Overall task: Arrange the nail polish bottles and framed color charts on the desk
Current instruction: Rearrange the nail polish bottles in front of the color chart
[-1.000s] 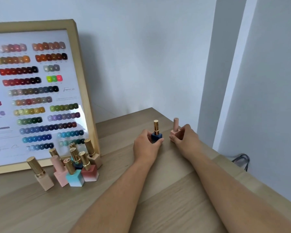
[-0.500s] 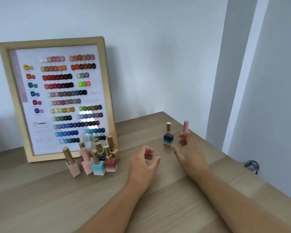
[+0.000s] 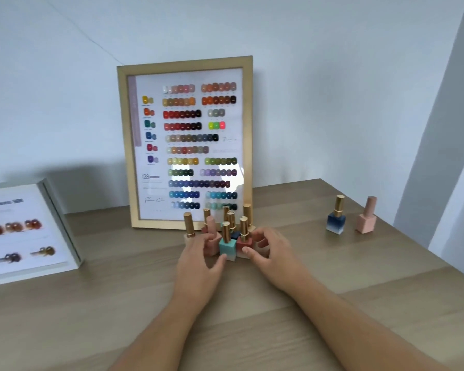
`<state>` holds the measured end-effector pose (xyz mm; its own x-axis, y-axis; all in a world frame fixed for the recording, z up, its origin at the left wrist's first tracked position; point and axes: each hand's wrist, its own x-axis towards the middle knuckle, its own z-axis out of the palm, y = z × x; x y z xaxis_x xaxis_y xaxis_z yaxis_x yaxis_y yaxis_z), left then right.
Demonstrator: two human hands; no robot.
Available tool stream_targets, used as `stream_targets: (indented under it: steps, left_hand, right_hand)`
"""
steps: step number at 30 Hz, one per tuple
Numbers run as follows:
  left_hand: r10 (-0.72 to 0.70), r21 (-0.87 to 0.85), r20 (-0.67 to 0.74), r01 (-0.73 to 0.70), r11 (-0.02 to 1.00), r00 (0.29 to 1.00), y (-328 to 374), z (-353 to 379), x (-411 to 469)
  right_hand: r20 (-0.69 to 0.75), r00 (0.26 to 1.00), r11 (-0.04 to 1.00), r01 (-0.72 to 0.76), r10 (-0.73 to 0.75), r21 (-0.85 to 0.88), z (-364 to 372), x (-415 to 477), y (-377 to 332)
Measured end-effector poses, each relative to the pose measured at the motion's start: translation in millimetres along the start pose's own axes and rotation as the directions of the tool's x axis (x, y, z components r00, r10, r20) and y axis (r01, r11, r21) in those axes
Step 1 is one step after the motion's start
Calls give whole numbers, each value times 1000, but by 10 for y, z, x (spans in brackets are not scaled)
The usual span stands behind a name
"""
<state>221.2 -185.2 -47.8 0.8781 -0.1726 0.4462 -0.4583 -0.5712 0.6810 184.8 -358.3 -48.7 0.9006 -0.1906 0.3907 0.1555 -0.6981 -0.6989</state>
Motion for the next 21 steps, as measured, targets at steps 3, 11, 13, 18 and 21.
stream_targets:
  steps: [3,11,13,18,21]
  left_hand:
    - [14,86,37,-17,996,999,3,76,13]
    - [-24,134,53,17,991,998,9,135,49]
    - [-33,114,47,28,993,998,18,123,46]
    - [-50,86,72,43,995,996,32,93,39]
    - [1,21,54,-2,1000,999,91,76,-11]
  right_hand:
    - [35,999,999,-4,5,-32,36,27,20]
    - [91,996,997,-12,19,-77,38,53,29]
    - [102,994,996,-21,29,-83,30,45,16]
    - [95,995,999,-27,29,-21,-64,-30,-13]
    - [42,998,998,-46,44,38,-213,-136,30]
